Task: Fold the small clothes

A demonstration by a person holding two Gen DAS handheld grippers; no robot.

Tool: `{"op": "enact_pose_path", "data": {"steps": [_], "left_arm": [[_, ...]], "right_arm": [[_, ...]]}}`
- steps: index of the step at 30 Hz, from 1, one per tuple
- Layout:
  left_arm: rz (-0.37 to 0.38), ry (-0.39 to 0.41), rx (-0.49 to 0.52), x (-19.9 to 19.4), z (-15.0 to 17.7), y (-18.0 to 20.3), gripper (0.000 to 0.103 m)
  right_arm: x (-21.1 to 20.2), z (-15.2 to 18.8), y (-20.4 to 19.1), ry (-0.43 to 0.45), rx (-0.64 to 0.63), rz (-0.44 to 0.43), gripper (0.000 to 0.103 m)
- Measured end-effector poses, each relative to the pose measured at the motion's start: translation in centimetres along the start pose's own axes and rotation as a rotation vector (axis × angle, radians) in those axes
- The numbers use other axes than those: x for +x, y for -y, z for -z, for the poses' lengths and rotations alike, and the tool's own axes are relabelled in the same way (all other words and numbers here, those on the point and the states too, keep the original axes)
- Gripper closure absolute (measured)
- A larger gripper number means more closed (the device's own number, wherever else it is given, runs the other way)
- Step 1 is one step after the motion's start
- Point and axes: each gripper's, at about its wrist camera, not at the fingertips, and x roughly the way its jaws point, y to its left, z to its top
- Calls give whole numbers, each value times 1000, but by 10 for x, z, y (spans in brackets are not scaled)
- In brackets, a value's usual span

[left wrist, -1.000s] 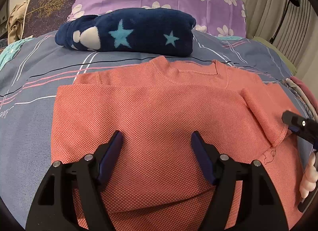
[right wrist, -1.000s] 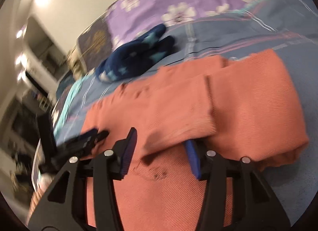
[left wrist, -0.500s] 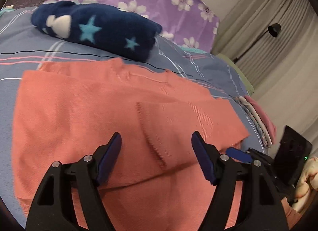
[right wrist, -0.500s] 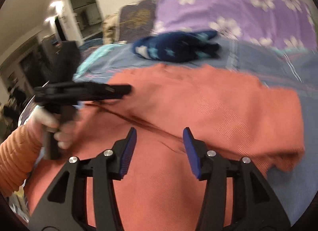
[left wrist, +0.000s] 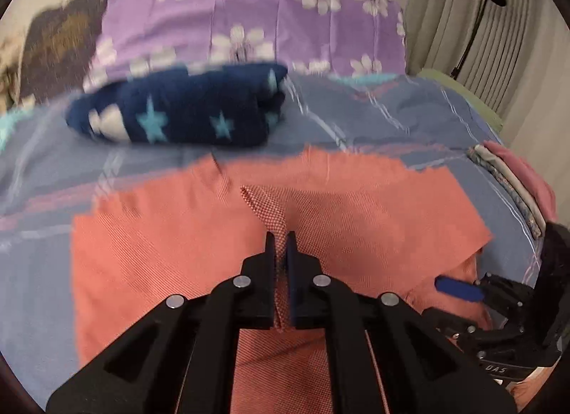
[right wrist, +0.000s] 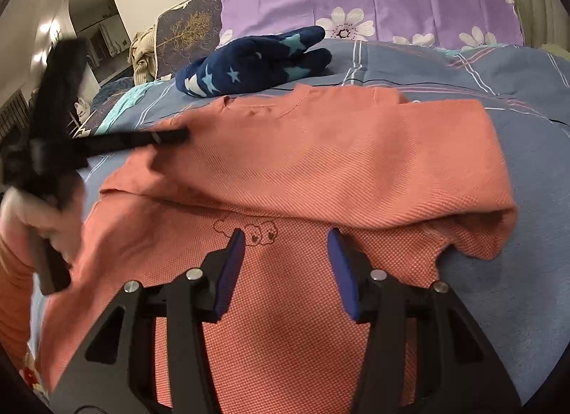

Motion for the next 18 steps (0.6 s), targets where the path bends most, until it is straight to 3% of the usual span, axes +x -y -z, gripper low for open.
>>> {"op": "enact_pose_path", "data": {"steps": [5, 8, 12, 14, 16, 18], "left_arm": [[-32, 135, 34, -56, -28, -8, 98], [-80, 167, 50, -74, -32, -18, 98], [-64, 175, -7, -86, -33, -38, 98], [-71, 177, -2, -88, -32, -39, 98], [-66, 174, 3, -87, -35, -37, 98], [-65, 175, 12, -87, -38, -33, 98]], "right_arm": [[1, 0, 13, -2, 67, -36, 57], [2, -1, 11, -4, 57, -26, 56], [-1, -1, 11, 11, 61, -29, 59], [-4, -3, 9, 25, 53, -97, 80], [-3, -7, 2, 22, 21, -144, 82], [7, -15, -9, -17, -25, -132, 82]]}}
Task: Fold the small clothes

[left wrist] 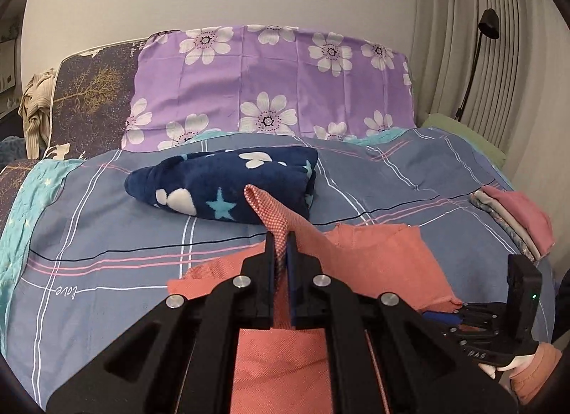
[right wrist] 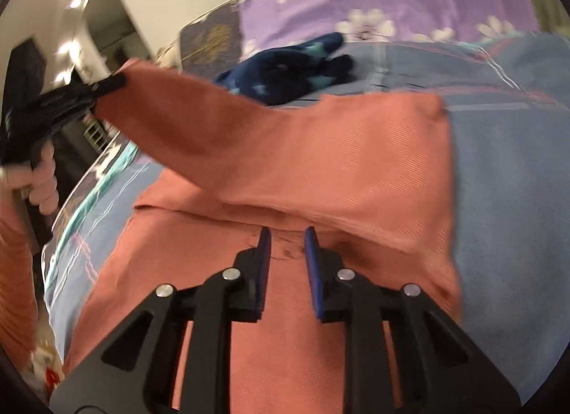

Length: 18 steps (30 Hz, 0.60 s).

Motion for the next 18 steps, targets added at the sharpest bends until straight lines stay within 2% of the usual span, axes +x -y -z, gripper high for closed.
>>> {"op": "enact_pose_path", "data": {"steps": [2, 3, 4, 6, 8, 12, 18], "left_arm": [[9, 10, 7, -2, -4, 5, 98], [11, 16, 11, -4, -4, 7, 98], [13, 19, 17, -7, -5, 9, 98], [19, 46, 30, -14, -5, 13, 98], [23, 54, 40, -17, -5, 14, 98], [14, 23, 29, -8, 2, 9, 98], [-10, -23, 1, 2, 17, -10, 98]], "right_arm": [[12, -8, -1, -20, 2, 45, 82], [14, -11, 5, -7, 32, 110, 83], [13, -13, 11, 8, 75, 167, 89], [0, -10, 32, 67, 205, 278, 89], [-13, -4, 46, 104, 274, 366, 80], [-20, 6, 59, 104, 317, 307, 78], [-29, 13, 32, 92, 203, 304, 76]]}}
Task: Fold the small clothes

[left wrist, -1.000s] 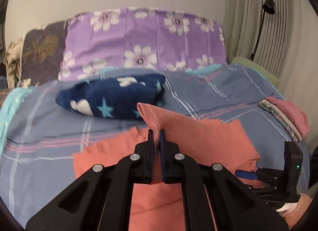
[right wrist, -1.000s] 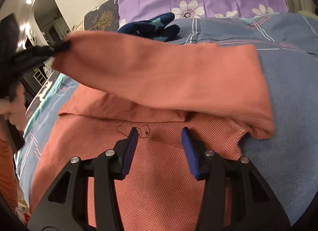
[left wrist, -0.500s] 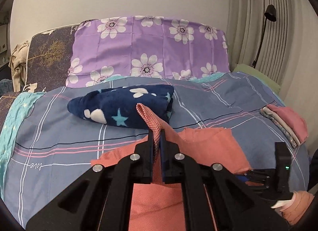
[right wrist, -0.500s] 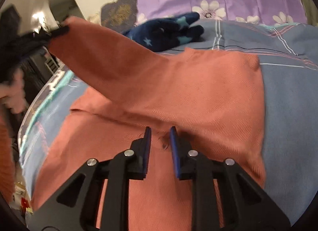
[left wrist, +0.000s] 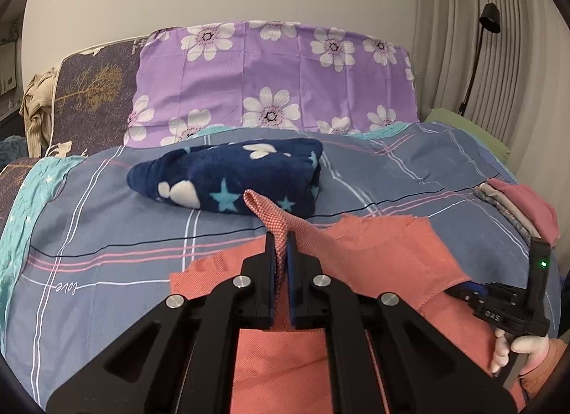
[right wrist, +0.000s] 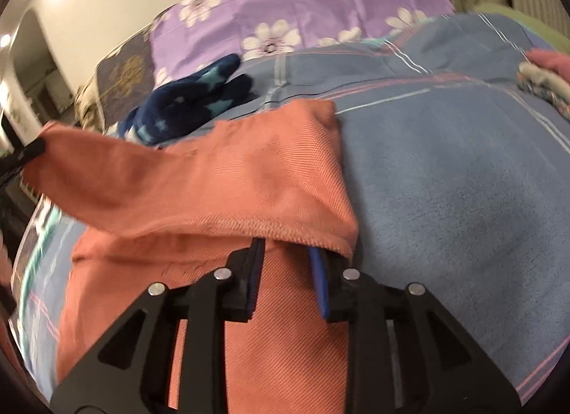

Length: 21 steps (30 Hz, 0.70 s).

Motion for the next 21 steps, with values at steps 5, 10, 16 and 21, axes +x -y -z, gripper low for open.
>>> {"op": "enact_pose_path", "data": {"steps": [5, 10, 16, 21], "left_arm": [[32, 9, -63, -2, 2, -20, 98], [33, 8, -55, 0, 2, -17, 98], [-50, -69, -62, 17, 29, -40, 98], [-105, -207, -62, 55, 78, -60, 97]], "right_arm": [[-10, 8, -20, -2, -82, -113, 74], [28, -7, -32, -72, -64, -105, 76], [23, -4, 10, -46, 130, -53, 103], [28, -5, 7, -54, 101, -25, 103]]}}
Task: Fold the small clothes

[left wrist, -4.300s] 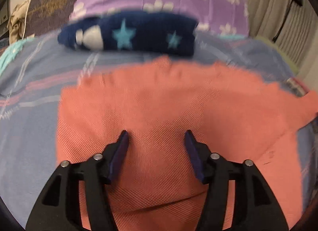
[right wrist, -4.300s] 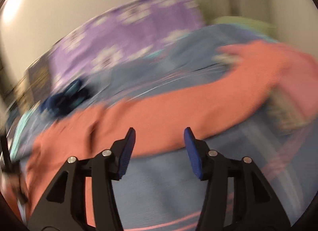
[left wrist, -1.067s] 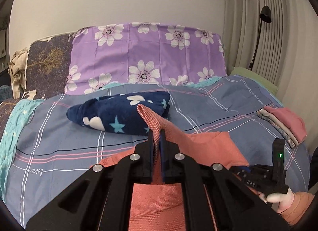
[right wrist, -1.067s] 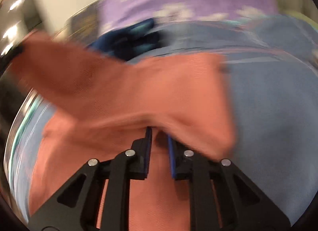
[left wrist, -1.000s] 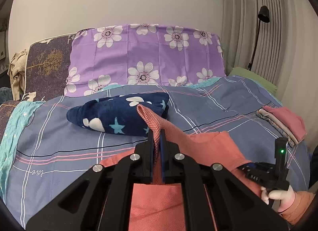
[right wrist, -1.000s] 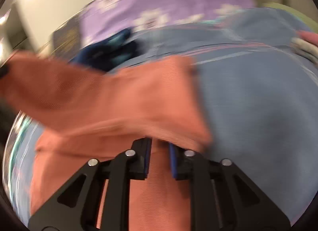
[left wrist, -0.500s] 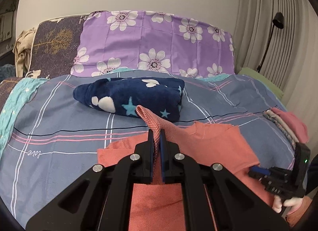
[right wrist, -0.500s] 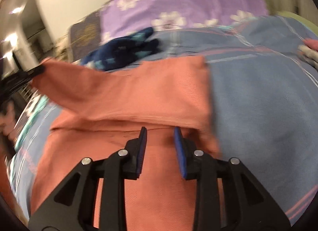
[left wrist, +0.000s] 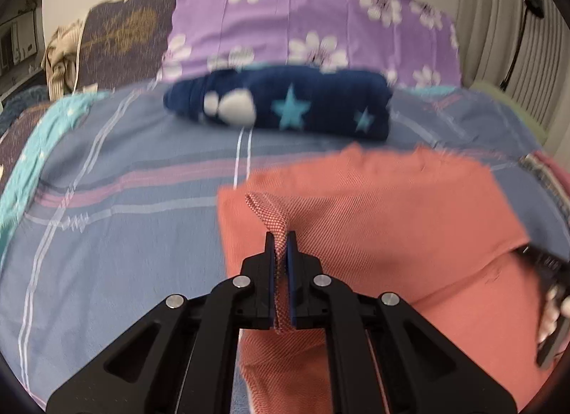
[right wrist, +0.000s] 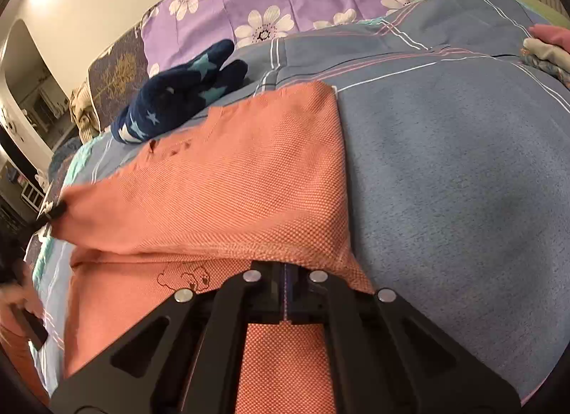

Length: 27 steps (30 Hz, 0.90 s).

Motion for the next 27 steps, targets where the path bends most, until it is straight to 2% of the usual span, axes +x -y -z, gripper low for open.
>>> {"op": "enact_pose_path", "data": {"steps": [2, 5, 6, 7, 9, 11, 12, 13, 15, 17, 20, 23, 24, 26, 27], "left_arm": [[-15, -51, 9, 17, 16, -3, 93], [-11, -25, 3, 13, 20, -7, 87], [-33, -19, -2, 10, 18, -8, 73], [-71, -4, 1, 5, 16, -8, 68], [-77, 34, 11, -8, 12, -5, 68], [-39, 76, 12, -21, 9, 0, 67], [-27, 94, 24, -25, 9, 5, 63], [-30, 95, 38, -23, 9, 9, 54], [-90, 47, 107, -4, 15, 22, 46], [-125, -50, 134, 22, 26, 26, 42], [-100, -43, 69, 20, 22, 15, 37], [-75, -42, 19, 14, 25, 5, 36], [-72, -42, 2, 11, 26, 3, 36], [-47, -43, -20, 3, 33, -1, 35], [-41, -47, -28, 1, 38, -4, 34]], "right_arm": [[0, 0, 3, 0, 8, -11, 103], [1, -1, 4, -2, 6, -13, 103], [1, -1, 4, -3, 5, -14, 103], [1, -2, 4, -8, 5, -17, 103], [-3, 0, 4, -25, -4, -30, 101], [-9, 4, 4, -31, -22, -30, 96], [-13, 6, 4, -31, -32, -24, 95], [-17, 7, 5, -33, -39, -11, 95], [-27, 9, 7, -39, -53, 16, 95], [-35, 12, 8, -44, -63, 23, 90], [-56, 13, 5, -2, -103, 9, 77], [-71, 8, 2, 88, -150, -46, 75], [-69, 7, 3, 94, -147, -55, 74], [-51, 9, 10, 48, -148, -3, 69], [-34, 12, 16, -9, -148, 72, 69]]}}
